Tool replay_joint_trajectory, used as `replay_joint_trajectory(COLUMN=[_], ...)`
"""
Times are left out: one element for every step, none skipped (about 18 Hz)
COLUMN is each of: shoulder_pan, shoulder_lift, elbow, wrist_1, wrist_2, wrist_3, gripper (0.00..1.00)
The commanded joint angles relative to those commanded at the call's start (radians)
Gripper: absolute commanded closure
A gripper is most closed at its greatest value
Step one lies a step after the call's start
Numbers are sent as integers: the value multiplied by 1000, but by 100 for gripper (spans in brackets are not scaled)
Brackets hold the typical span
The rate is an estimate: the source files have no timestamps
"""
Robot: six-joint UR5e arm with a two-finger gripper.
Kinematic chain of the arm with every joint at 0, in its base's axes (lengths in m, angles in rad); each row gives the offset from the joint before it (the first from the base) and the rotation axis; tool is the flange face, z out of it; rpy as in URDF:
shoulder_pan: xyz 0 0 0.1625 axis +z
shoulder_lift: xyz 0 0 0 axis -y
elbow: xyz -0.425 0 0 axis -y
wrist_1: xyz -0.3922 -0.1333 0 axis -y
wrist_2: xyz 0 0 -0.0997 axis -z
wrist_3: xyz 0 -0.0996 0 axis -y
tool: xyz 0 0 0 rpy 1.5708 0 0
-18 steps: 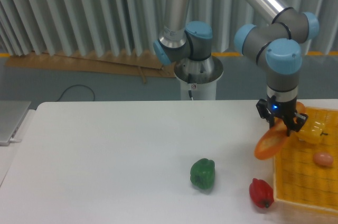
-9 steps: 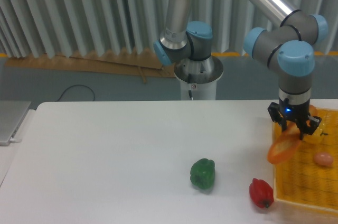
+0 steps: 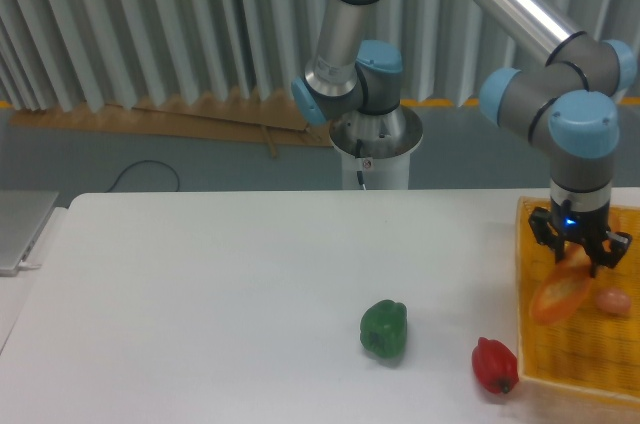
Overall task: Place the bread in the basket
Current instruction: 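Lower the loaf into the basket and open the gripper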
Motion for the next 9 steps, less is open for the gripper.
replay_joint_trajectory(shoulder_pan=[0,0,0,0,0,0,0,0,0], shoulder_lift=[-5,-11,-15,-17,-18,-20,-20,-21,-22], elbow=[3,8,9,9,9,14,15,15,15], wrist_1=[2,5,6,6,6,6,6,6,6], wrist_2=[0,2,2,2,2,2,2,2,2], wrist_3=[-2,-2,-3,-2,-2,-2,-2,-3,-3], gripper=[43,43,43,43,43,43,43,43,43])
